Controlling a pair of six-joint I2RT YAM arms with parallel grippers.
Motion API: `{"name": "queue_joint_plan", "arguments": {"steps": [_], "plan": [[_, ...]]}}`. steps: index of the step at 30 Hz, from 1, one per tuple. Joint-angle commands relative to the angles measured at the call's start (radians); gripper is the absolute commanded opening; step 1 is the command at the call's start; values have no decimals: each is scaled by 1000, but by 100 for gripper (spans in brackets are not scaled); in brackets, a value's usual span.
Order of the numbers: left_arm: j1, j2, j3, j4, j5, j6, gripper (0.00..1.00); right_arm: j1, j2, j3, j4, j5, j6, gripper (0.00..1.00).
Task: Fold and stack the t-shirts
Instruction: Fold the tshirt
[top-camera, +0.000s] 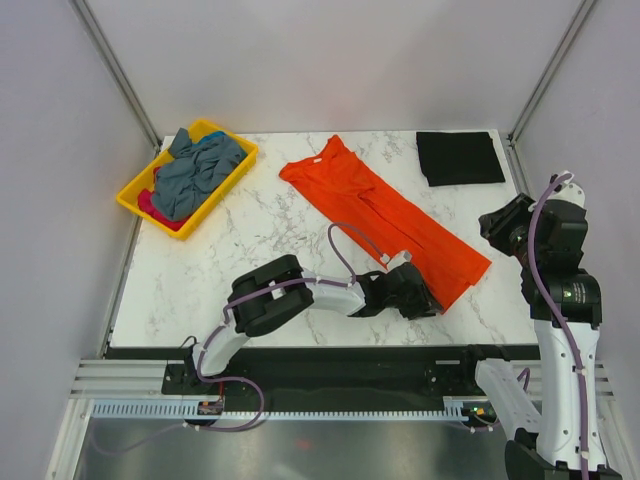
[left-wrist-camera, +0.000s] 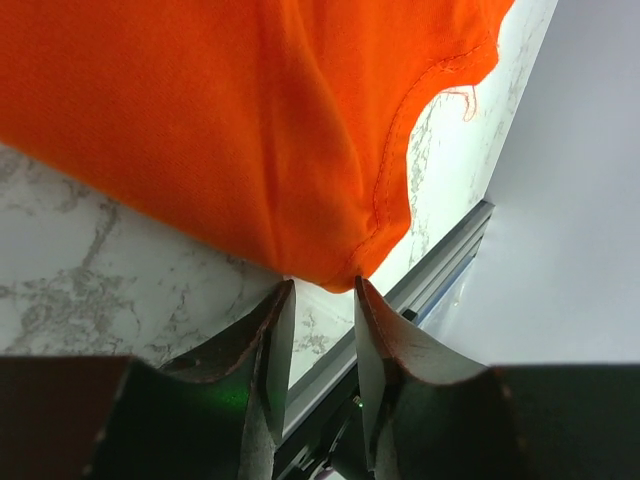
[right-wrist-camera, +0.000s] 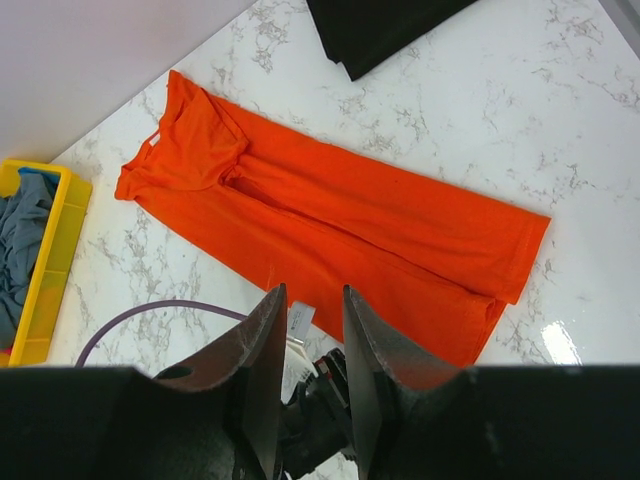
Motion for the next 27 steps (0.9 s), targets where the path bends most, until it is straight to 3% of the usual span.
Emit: {"name": "queue_joint_plan", "arguments": {"steps": [1,9,16,21,27], "plan": [[2,35,21,-31,-49,-46,38,-4,-16,0,6,-7,14,37],[1,44,24,-19,-49,-63,29,-4,-19,-6,0,-16,-2,37],[2,-3,-28,-25,-46,-45,2,-4,-11,-8,-14,-52,-12,37],[4,-135,-144,-87,-52,14,2,5,10,-14,-21,-67,-49,38],[5,-340,-444,-60,-31,57,2,7,41,-40,-17,-76,-63,38]]}}
